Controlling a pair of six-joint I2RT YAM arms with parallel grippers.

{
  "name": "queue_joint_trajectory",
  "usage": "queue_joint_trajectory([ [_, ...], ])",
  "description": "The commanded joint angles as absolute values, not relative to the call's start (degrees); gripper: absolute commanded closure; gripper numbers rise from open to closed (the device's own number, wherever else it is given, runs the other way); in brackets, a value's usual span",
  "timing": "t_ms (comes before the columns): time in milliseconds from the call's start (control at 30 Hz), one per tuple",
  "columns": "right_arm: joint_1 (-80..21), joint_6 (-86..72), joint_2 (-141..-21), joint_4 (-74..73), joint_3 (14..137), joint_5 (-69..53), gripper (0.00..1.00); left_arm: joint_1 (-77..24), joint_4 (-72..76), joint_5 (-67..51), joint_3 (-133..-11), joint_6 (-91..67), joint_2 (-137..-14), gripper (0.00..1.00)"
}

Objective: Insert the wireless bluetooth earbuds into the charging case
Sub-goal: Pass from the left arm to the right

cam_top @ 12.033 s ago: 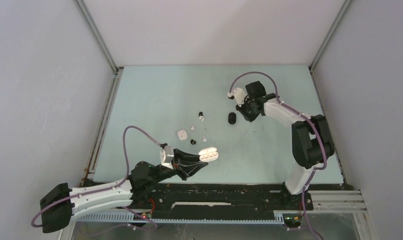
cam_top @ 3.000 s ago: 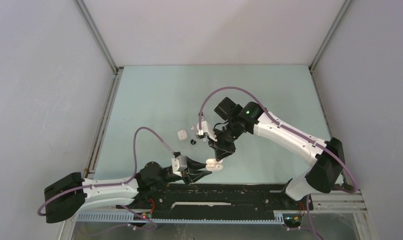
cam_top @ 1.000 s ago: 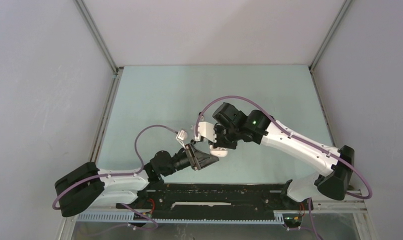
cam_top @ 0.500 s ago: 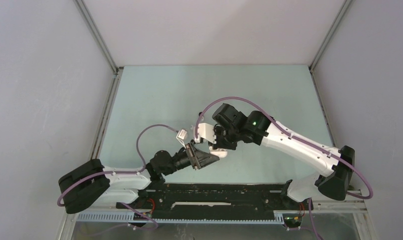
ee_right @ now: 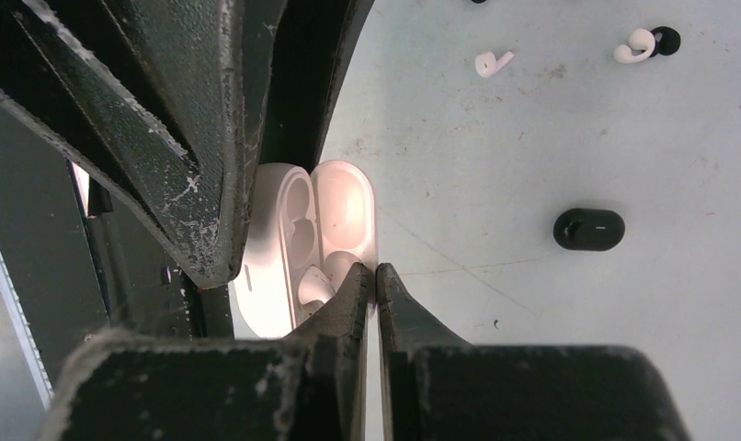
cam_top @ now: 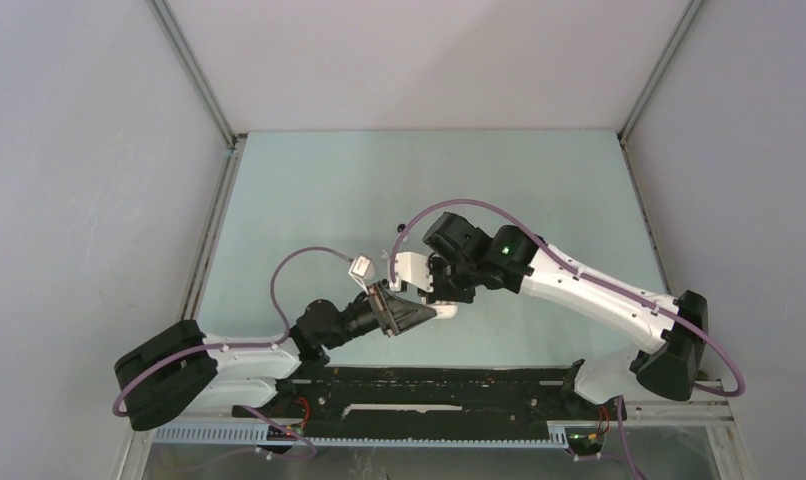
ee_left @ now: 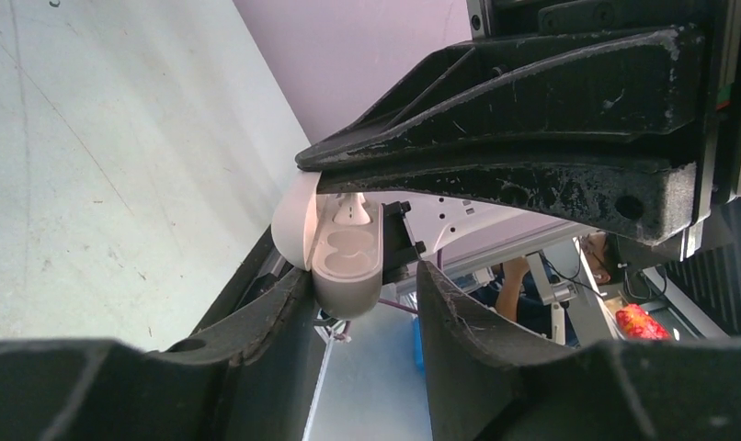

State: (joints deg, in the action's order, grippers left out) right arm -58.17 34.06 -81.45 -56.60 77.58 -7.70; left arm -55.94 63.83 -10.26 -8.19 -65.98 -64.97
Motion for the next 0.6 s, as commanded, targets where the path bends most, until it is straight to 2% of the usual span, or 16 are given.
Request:
queue_joint_trajectory([
  [0,-58.68,34.59,-80.43,-55.06,77.85,-6.56,0.95,-55.63,65.48,-12.05,-9.00,-65.60,-65.54,0.53],
  [567,-58.84,34.57,-80.63,-55.11,77.74,-6.50,0.95,-55.63,68.09,-12.82,-9.26,-65.34,-68.42,0.61],
])
